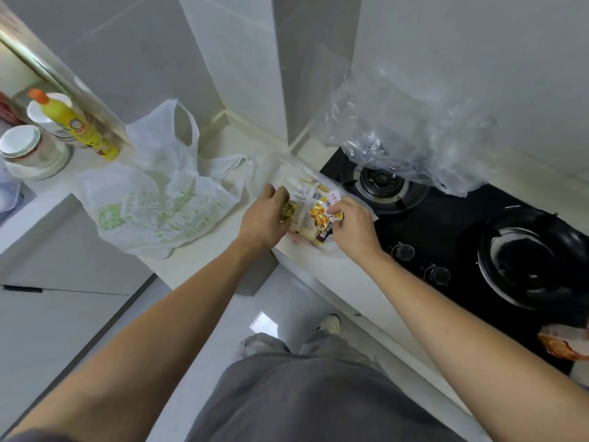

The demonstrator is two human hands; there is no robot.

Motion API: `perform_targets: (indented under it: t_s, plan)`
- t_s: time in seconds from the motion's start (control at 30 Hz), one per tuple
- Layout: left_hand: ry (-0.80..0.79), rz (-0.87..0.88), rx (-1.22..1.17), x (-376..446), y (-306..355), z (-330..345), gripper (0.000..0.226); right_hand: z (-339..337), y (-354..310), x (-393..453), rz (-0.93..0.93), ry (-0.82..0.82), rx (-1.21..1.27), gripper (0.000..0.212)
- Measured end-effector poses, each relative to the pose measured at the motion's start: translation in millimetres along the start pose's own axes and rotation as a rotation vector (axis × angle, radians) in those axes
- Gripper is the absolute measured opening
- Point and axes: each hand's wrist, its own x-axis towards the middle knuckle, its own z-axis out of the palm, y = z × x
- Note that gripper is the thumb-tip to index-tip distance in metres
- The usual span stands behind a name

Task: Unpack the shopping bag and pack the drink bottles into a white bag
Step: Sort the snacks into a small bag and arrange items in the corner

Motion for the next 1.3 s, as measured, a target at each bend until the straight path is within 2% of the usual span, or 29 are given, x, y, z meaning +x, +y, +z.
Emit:
perform_targets:
  t_s: [0.2, 0.43, 0.6, 0.7, 0.93, 1.3]
  plan:
    - [-0.097, 0.034, 0.018, 52.0, -20.2, 18.9, 0.034, 19.5, 12.9, 23.5, 0.137, -0.024, -0.013, 0.035]
    - [-0.146, 0.13, 0.021, 103.7, -42.1, 31.7, 0.035, 32.4, 18.3, 27.9, 0.318, -0.154, -0.036, 0.041]
    - [-0.167, 0.238, 0.142, 116.8, -48.8, 28.7, 0.041, 30.9, 5.6, 22.9, 0.355, -0.098, -0.135, 0.035]
    - [-0.156, 0.352, 0.142, 116.5, -45.4, 22.4, 0.044, 25.1, -7.1, 20.7, 0.356, -0.039, -0.153, 0.035]
    - [-0.096, 0.614, 0.105, 108.0, -6.2, 12.2, 0.033, 1.0, -33.0, -16.3, 0.367, 0.215, -0.16, 0.031]
    - [-0.076, 0.964, 0.094, 39.6, 171.9, 27.0, 0.041, -102.4, 0.3, -163.0, 0.579, 0.555, -0.223, 0.035]
